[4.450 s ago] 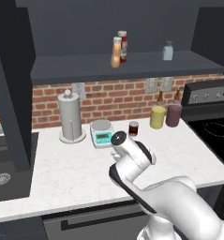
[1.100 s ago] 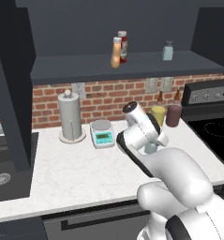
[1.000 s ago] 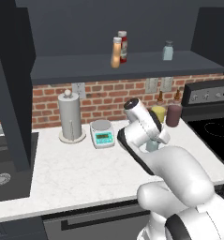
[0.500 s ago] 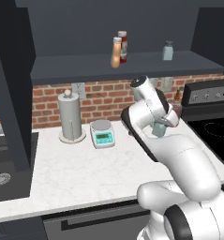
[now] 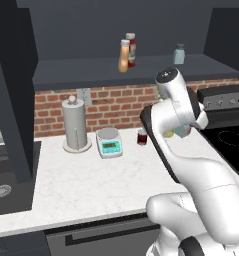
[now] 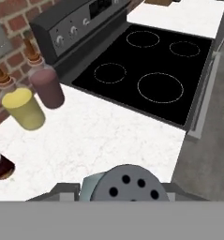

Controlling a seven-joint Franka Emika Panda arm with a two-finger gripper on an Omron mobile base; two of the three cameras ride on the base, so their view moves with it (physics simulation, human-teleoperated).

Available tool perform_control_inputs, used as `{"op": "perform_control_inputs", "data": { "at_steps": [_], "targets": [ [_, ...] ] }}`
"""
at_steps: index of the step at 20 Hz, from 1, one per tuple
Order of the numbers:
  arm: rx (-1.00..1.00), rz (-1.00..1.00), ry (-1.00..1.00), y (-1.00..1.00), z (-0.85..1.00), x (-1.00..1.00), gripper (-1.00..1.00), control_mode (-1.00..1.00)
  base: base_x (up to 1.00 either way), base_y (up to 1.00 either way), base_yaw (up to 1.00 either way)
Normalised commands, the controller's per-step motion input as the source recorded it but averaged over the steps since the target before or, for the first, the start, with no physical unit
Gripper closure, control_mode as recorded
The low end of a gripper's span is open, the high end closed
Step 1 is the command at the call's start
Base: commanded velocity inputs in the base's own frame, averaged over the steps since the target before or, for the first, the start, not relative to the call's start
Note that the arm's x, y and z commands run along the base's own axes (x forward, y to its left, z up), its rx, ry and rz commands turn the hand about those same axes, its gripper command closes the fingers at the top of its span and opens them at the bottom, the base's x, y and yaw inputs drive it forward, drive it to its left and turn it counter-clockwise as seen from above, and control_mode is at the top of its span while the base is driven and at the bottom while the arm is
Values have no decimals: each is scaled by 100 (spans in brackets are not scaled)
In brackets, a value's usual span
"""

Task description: Put the shaker and condiment bottle from the counter next to their counterparts in the cabinet.

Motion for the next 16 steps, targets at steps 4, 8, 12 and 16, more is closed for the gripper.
{"op": "perform_control_inputs", "data": {
  "at_steps": [4,8,12,16],
  "targets": [
    [-4,0,-23,0,0,-70,100,-100,0,0,0],
    [-7,0,-36,-1,7,-43,100,-100,0,0,0],
    [-7,0,-26,-1,31,-20,100,-100,0,0,0],
    [-6,0,-21,0,46,-24,100,-100,0,0,0]
  ]
}}
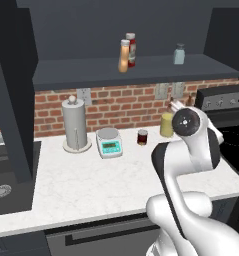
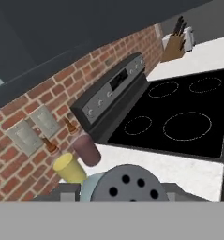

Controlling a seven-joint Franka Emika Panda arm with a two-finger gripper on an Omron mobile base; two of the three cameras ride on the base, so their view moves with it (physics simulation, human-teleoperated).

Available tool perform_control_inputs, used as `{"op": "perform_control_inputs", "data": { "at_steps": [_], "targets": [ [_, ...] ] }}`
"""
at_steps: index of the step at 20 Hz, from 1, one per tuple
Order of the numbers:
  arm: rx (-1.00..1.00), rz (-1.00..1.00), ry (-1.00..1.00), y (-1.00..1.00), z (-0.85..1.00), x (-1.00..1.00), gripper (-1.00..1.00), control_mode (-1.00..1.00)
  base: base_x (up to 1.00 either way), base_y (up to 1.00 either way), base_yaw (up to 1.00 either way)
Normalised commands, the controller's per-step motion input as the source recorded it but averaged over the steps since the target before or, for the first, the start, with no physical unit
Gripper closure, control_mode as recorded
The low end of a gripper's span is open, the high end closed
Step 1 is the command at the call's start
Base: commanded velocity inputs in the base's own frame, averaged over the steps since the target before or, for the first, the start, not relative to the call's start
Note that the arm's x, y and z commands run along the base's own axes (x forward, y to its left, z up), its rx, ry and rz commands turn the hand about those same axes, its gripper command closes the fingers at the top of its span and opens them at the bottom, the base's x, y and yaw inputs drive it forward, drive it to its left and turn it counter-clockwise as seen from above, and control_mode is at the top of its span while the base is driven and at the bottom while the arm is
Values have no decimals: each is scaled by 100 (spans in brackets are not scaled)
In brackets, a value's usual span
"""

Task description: Put the shaker and condiment bottle from the counter next to their counterparts in the cabinet.

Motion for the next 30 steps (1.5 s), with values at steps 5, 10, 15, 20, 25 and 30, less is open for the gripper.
{"op": "perform_control_inputs", "data": {
  "at_steps": [5,10,15,20,25,30],
  "targets": [
    [-6,0,-15,0,54,-26,100,-100,0,0,0],
    [-6,0,-4,0,63,-16,100,-100,0,0,0],
    [-2,0,0,0,74,-4,100,-100,0,0,0],
    [-2,0,0,0,68,0,100,-100,0,0,0],
    [-11,0,8,17,19,0,100,-100,0,0,0],
    [-9,0,1,0,12,33,100,-100,0,0,0]
  ]
}}
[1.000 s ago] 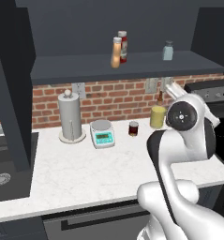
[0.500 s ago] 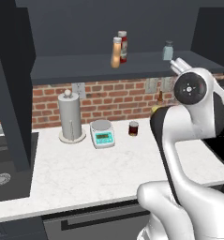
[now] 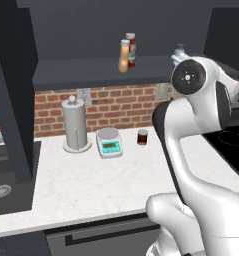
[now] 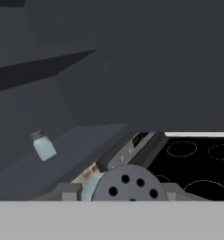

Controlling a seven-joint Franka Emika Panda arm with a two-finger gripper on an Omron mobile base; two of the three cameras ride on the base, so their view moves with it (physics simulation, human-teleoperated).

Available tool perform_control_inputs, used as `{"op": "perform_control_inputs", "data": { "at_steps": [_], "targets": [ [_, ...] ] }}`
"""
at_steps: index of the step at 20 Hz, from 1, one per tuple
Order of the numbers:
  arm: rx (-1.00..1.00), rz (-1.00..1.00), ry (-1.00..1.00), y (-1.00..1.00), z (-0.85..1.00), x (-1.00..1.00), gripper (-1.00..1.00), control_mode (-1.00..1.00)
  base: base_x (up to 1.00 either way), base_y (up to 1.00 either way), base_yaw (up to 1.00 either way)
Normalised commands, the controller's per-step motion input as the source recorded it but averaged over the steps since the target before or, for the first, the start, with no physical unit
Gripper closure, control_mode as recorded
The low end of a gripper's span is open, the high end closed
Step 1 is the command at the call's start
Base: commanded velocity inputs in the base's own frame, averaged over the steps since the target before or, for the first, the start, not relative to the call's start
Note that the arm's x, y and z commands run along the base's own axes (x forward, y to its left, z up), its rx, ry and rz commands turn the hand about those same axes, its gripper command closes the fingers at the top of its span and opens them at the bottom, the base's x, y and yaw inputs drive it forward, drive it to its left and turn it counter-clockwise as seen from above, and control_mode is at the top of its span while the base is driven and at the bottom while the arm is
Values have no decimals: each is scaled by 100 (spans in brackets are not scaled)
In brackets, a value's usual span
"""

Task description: Put the shaker and condiment bottle from the counter next to their counterparts in the cabinet.

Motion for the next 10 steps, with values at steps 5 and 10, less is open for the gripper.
{"op": "perform_control_inputs", "data": {
  "at_steps": [5,10],
  "targets": [
    [0,0,3,-16,35,31,100,-100,0,0,0],
    [0,0,5,-11,30,31,100,-100,0,0,0]
  ]
}}
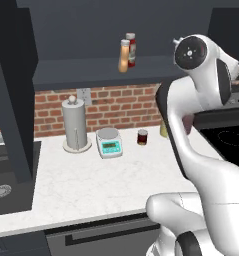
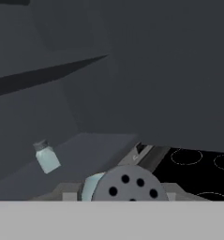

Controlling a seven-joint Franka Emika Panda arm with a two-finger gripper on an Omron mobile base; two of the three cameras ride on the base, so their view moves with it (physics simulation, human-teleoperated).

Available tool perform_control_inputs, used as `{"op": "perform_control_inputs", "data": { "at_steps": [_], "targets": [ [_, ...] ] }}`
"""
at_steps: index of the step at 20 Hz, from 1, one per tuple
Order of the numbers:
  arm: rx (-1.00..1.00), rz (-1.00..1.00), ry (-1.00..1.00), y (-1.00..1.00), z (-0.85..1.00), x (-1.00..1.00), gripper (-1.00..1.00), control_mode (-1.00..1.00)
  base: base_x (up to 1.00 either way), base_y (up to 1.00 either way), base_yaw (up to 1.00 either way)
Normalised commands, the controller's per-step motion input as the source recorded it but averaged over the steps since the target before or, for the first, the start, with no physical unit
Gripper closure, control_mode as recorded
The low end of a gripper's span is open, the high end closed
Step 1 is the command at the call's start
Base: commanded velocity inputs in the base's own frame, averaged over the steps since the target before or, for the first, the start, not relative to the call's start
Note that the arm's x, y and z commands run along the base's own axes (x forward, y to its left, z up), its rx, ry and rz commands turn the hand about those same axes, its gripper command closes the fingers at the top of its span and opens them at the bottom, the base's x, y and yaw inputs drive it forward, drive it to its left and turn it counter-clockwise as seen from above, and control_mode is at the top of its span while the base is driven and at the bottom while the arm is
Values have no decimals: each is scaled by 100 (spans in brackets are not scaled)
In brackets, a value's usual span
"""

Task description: Put the shaker and condiment bottle from the counter next to their counterparts in the cabinet.

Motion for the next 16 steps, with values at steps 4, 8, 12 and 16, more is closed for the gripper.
{"op": "perform_control_inputs", "data": {
  "at_steps": [4,8,12,16],
  "targets": [
    [0,0,17,-3,34,23,100,-100,0,0,0],
    [-4,0,17,3,-4,13,100,-100,0,0,0],
    [-11,0,16,6,-9,50,100,-100,0,0,0],
    [-1,4,9,-18,0,53,100,-100,0,0,0]
  ]
}}
